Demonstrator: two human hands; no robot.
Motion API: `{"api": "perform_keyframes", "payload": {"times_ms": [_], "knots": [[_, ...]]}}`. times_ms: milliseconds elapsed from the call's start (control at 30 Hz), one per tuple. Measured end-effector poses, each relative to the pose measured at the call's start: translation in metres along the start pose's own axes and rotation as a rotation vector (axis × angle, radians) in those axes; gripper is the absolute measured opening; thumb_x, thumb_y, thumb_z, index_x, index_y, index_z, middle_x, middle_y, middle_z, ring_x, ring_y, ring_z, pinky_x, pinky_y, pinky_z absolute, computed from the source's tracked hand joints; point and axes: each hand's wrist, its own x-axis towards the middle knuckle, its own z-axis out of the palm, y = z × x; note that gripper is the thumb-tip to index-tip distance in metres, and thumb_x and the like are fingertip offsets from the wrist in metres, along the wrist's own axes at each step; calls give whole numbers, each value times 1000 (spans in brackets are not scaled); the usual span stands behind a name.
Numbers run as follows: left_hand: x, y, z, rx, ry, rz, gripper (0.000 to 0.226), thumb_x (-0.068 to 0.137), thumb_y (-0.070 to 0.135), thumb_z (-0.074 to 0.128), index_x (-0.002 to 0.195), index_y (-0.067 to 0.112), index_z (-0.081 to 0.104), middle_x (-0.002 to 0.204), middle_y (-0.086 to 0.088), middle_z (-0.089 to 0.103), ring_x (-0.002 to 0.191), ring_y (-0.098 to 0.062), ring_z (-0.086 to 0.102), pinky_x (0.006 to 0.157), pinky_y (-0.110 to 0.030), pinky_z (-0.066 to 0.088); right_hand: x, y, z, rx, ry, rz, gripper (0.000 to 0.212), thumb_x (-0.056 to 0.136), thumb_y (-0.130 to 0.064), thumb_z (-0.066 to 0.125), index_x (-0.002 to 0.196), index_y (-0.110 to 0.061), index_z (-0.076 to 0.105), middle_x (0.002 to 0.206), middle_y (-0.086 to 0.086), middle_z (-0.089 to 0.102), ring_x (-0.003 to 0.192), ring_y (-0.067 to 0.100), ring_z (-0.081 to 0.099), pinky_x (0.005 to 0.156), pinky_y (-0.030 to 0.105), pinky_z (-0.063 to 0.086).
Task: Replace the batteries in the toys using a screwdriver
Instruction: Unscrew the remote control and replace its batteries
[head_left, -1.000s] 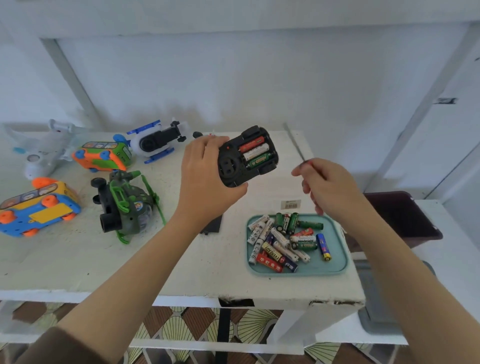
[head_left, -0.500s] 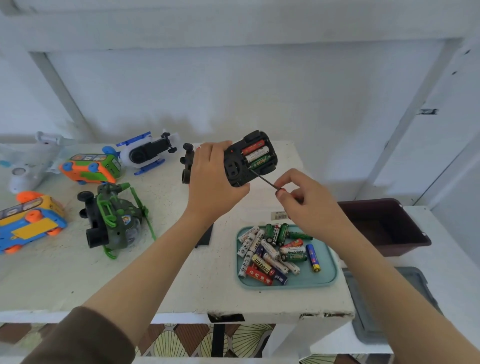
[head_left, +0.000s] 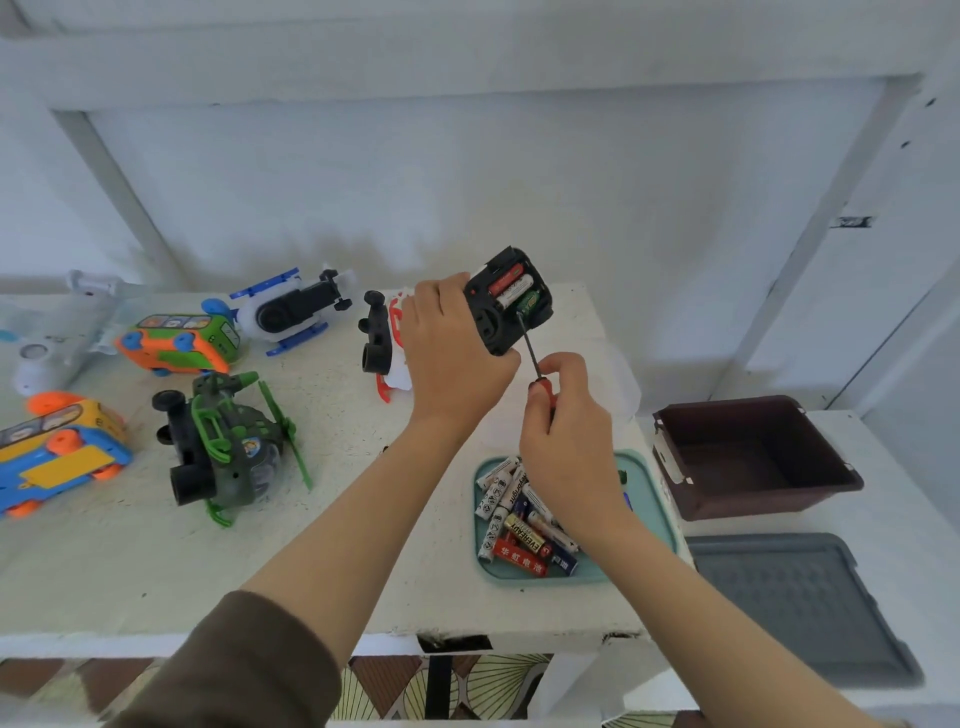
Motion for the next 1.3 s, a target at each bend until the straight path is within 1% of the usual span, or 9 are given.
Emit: {"api": "perform_keyframes", "payload": {"times_ms": [133,233,333,467,567,767,867,1033,1300], "knots": [[-4,-10,-1,38,-6,78,65,52,11,79,111,-5,59,99,-21,58,88,-38,54,80,-41,45,-4,7,-9,-20,-5,59,10,100,-13,38,105,-22,41,58,-2,47,45,6,41,45,17,34],[-6,-20,-3,72,-14,124,63,53,11,79,112,-5,59,99,-20,59,90,-39,56,83,-50,48,-5,17,-19,-62,-26,146,11,100,-16,38,109,-21,42,63,0,54,49,8,45,46,17,36],[-7,-28,-4,94,-27,163,62,56,13,77,113,-2,60,102,-18,60,95,-37,56,89,-50,45,-4,25,-27,-106,-48,174,11,100,-19,40,110,-24,43,65,-3,55,50,7,47,45,17,32],[-4,-34,-6,84,-36,231,59,58,16,76,113,0,60,103,-16,61,95,-34,53,92,-50,45,9,25,-37,-132,-65,100,12,99,-21,46,108,-28,50,70,-6,60,57,10,54,53,20,39],[-4,-37,-6,113,-47,286,59,59,11,76,115,1,60,107,-16,62,98,-35,55,95,-46,42,24,22,-42,-127,-43,71,11,98,-20,48,104,-26,55,73,-6,62,62,12,56,55,11,39],[-3,-34,-4,120,28,390,57,57,-3,71,114,-1,62,107,-17,62,101,-26,45,96,-41,36,43,26,-43,-209,-83,95,14,97,-20,48,104,-23,60,77,3,67,60,9,52,52,10,38],[-3,-32,-1,102,15,374,58,57,-3,72,114,0,62,108,-16,62,102,-27,47,97,-42,38,46,28,-43,-196,-62,97,15,97,-19,48,105,-21,61,77,3,67,59,8,52,56,15,40],[-6,-34,1,51,-19,312,60,58,4,75,116,0,61,108,-16,61,101,-29,50,98,-42,38,49,28,-44,-202,-29,70,14,97,-18,48,103,-20,61,73,1,65,61,9,54,55,5,37],[-3,-36,-7,-103,-108,257,62,58,8,78,116,-1,58,108,-17,59,102,-21,41,97,-50,41,57,38,-55,-84,-109,102,14,97,-15,53,101,-20,65,67,0,61,56,-2,51,55,3,36]]}}
